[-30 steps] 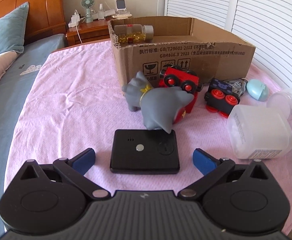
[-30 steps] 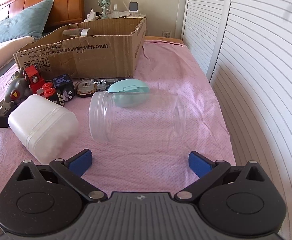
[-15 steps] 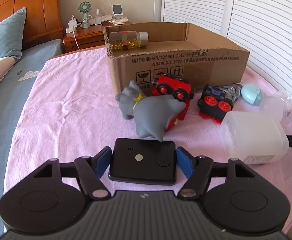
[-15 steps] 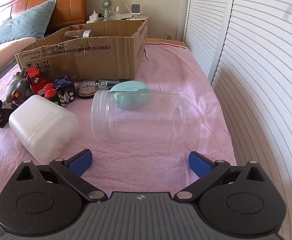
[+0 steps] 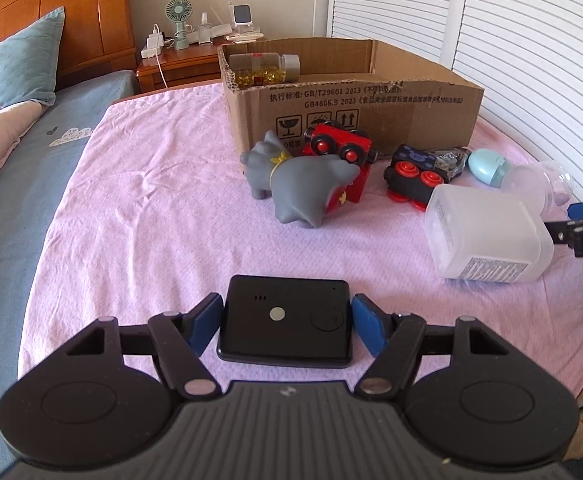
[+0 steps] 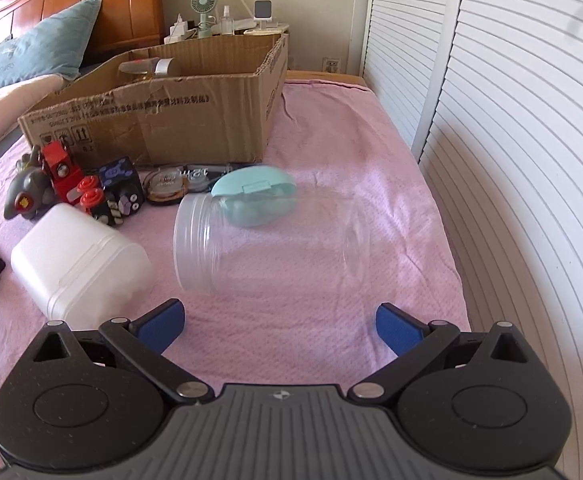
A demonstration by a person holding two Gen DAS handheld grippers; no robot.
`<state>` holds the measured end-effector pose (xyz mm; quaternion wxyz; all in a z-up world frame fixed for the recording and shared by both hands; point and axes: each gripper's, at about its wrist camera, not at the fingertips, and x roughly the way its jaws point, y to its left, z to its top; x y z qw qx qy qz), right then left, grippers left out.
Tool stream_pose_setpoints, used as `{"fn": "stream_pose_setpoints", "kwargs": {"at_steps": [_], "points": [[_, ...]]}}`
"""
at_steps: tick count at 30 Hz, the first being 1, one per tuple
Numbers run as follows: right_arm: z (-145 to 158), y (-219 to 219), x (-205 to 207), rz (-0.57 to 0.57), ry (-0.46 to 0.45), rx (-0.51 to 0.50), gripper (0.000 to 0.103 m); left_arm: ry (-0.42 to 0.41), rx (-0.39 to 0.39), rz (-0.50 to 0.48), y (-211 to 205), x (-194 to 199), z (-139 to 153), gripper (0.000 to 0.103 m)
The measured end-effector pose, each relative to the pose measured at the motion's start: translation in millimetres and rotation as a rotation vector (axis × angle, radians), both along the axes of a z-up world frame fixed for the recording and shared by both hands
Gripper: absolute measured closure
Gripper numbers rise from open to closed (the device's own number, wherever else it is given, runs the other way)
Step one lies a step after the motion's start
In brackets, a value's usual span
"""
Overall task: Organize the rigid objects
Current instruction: 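Lift the black device with the left gripper while the right gripper grasps the clear jar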
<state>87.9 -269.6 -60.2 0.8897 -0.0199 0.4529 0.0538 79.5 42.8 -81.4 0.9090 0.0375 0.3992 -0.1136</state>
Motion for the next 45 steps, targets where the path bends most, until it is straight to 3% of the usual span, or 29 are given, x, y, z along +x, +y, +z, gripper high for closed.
{"fn": "stream_pose_setpoints", "kwargs": {"at_steps": [7,13,15,26,37,45], "points": [[5,8,15,-0.002,-0.011,-0.023,0.000,0.005,0.007,0.002,-3,1,0,0.030],[6,16,23,0.001,-0.007,-0.057,0.000,0.023,0.008,-0.005,-2,4,2,0.033],[8,17,24,-0.001,-0.005,-0.060,0.005,0.029,0.009,-0.009,-2,5,2,0.033],[22,22,23,0.073,-0.003,-0.089,0.009,0.056,0.036,-0.121,-2,7,13,0.034],[48,17,23,0.157,-0.033,-0.059,0.010,0.013,0.063,-0.215,-4,13,54,0.034],[76,21,32,0.240,-0.074,0.014,0.010,-0.078,0.053,-0.257,-16,45,99,0.034]]}}
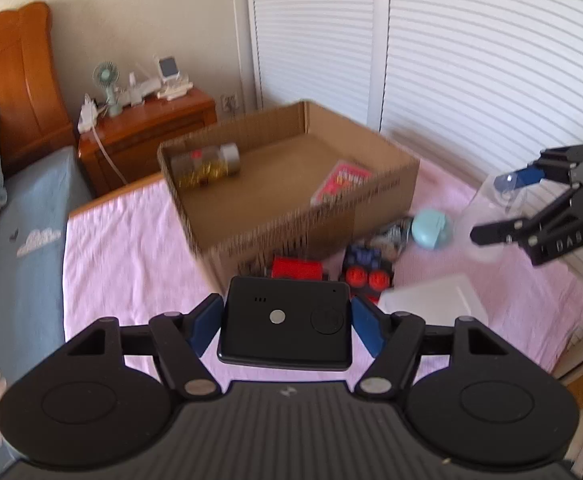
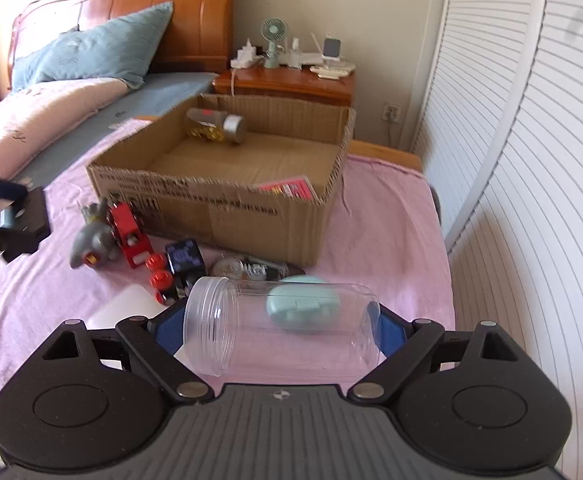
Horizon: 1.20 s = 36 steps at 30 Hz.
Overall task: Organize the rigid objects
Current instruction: 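Lift the black device with the left gripper while the right gripper grasps the clear jar, then lower the black device and clear jar into the box and open both grippers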
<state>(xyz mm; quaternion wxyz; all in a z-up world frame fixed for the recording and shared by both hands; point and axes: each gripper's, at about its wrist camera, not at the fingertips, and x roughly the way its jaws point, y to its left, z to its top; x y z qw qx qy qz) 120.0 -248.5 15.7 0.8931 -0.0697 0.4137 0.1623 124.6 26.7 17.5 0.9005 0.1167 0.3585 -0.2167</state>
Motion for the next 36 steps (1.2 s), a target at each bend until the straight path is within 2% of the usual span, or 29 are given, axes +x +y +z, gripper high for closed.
{"fn": "stream_pose_setpoints", "kwargs": {"at_steps": [6,11,16,17,21,23,26,30,36], "points": [[20,5,14,0.027,-0.056,0.023,0.010,-0.054,0.007,-0.010,-17,47,18,0.034],[34,8,25,0.035,-0.097,0.044,0.010,-0.049,0.008,0.020,-27,89,12,0.034],[38,13,33,0.051,-0.113,0.045,0.010,-0.024,-0.009,0.038,-32,106,3,0.033],[38,13,35,0.052,-0.113,0.046,0.010,-0.024,-0.014,0.042,-31,106,2,0.033],[37,17,40,0.058,-0.115,0.046,0.010,-0.039,-0.032,0.077,-26,105,1,0.011],[37,19,41,0.060,-0.115,0.047,0.010,-0.055,-0.050,0.100,-21,99,6,0.011],[38,20,45,0.061,-0.115,0.054,0.010,-0.083,-0.045,0.125,-18,83,11,0.001],[39,23,55,0.067,-0.110,0.063,0.010,-0.103,-0.016,0.143,-20,54,16,0.001],[38,33,83,0.068,-0.101,0.065,0.010,-0.137,-0.003,0.229,-25,9,13,0.001]]}}
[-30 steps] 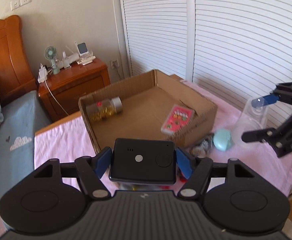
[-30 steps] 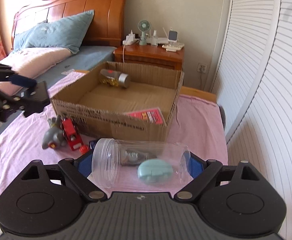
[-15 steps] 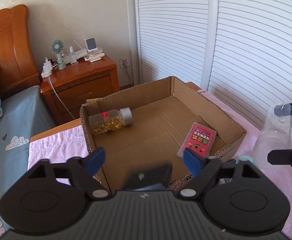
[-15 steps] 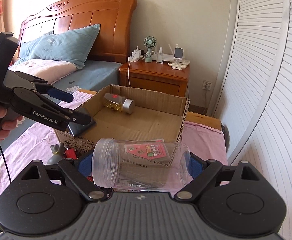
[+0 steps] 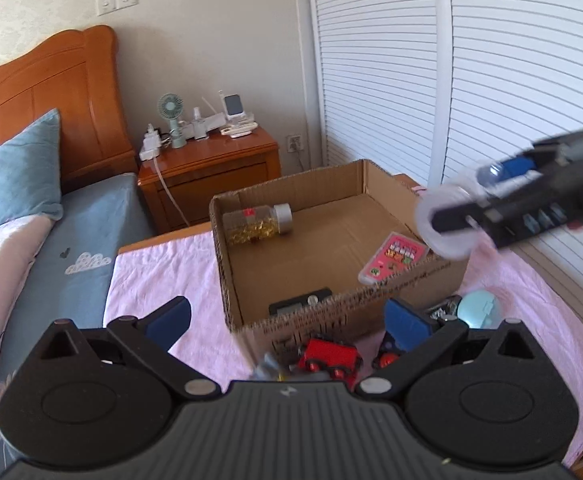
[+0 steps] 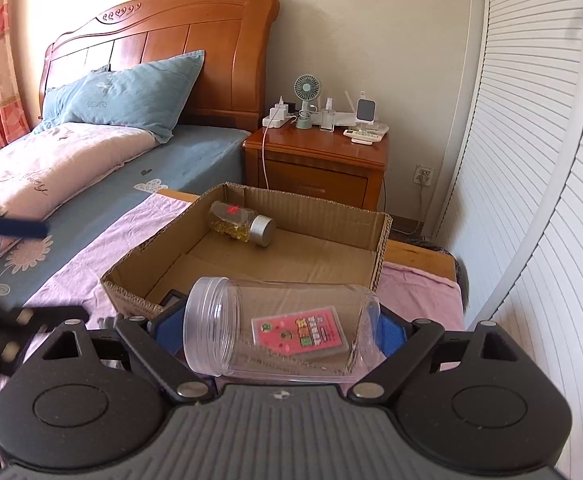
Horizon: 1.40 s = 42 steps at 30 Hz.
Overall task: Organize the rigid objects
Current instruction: 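Lower the black device and clear jar into the box and open both grippers, then move the right gripper toward the white plastic container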
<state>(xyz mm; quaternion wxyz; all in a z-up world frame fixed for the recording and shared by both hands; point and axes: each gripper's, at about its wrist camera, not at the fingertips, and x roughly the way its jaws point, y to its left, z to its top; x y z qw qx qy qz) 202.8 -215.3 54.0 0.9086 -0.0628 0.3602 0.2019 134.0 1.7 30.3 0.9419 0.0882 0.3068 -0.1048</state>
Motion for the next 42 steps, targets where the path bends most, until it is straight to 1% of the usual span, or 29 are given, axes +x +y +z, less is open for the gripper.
{"fn": "stream_pose_setpoints", "kwargs": {"at_steps": [4,6,9,13,18,20,21,24,27,30,36,42], "points": [[-6,8,25,-0.011,0.035,-0.018,0.010,-0.016,0.024,0.039,-5,-20,-8,0.001],[-11,10,41,-0.025,0.068,-0.021,0.010,-0.008,0.013,0.055,-5,-26,-10,0.001],[-20,15,69,-0.048,0.130,-0.019,0.010,0.011,-0.019,0.081,-1,-28,-13,0.001],[-31,25,103,-0.085,0.190,-0.044,0.010,0.021,-0.020,0.088,1,-29,-16,0.001],[-43,35,139,-0.142,0.226,-0.055,0.009,0.027,-0.038,0.106,8,-27,-19,0.001],[-47,39,149,-0.169,0.231,-0.067,0.006,0.032,-0.034,0.118,10,-26,-21,0.001],[-48,39,151,-0.171,0.241,-0.069,0.001,0.036,-0.031,0.125,10,-25,-22,0.001],[-47,38,148,-0.176,0.240,-0.071,0.000,0.042,-0.034,0.127,12,-27,-24,0.001],[-42,36,138,-0.178,0.222,-0.077,0.000,0.044,-0.039,0.126,12,-27,-24,0.001],[-34,31,124,-0.173,0.219,-0.060,0.000,0.049,-0.049,0.125,13,-29,-24,0.001],[-24,19,84,-0.166,0.205,-0.062,0.000,0.064,-0.065,0.133,14,-32,-27,0.001],[-27,9,35,-0.147,0.201,-0.054,0.000,0.073,-0.073,0.155,19,-35,-32,0.001]]}}
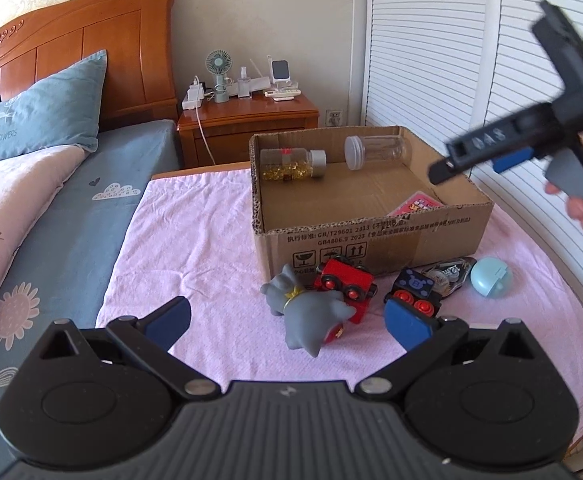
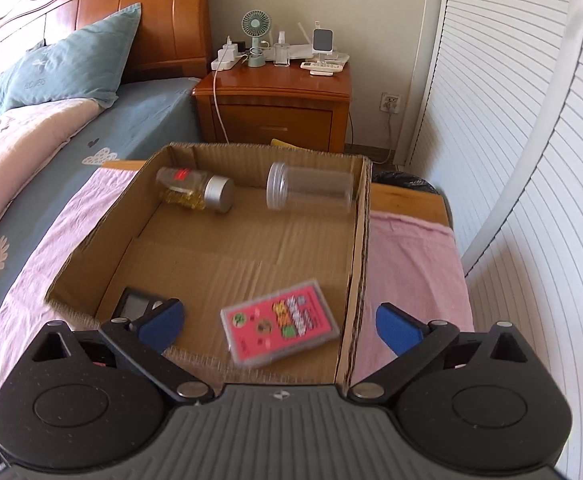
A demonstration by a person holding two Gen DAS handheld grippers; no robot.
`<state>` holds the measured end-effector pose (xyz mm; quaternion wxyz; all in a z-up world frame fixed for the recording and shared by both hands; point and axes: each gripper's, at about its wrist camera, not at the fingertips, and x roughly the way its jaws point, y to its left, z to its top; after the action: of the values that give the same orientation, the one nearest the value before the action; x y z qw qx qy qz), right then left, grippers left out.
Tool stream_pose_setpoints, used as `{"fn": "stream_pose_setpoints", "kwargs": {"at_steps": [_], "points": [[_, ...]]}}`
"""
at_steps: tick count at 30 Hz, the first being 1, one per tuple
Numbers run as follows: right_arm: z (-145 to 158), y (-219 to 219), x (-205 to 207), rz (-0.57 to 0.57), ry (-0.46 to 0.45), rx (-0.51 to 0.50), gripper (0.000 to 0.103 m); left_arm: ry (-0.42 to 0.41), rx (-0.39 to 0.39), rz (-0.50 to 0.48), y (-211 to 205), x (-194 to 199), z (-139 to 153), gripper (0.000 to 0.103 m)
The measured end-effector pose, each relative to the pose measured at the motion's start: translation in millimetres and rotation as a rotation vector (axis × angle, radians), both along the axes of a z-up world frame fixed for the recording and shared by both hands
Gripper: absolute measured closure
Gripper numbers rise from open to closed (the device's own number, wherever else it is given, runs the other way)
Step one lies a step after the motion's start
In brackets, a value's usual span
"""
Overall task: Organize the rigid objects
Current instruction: 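Move the right gripper toward the white plastic container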
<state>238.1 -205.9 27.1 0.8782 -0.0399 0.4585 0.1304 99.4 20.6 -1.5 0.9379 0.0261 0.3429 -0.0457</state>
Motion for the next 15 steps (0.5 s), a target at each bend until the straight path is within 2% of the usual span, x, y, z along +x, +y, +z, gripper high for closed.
{"fn": "stream_pose_setpoints", "kwargs": {"at_steps": [7,15], "points": [[-21,-1,-52,0.004,0.051,0.019,0.000,0.017,0.000,0.001,5,-7,-8,0.001],[-42,43,-92,0.114,0.080,-0.061,0.000,0.009,0.012,0.011,15,-17,-14,0.001]]}}
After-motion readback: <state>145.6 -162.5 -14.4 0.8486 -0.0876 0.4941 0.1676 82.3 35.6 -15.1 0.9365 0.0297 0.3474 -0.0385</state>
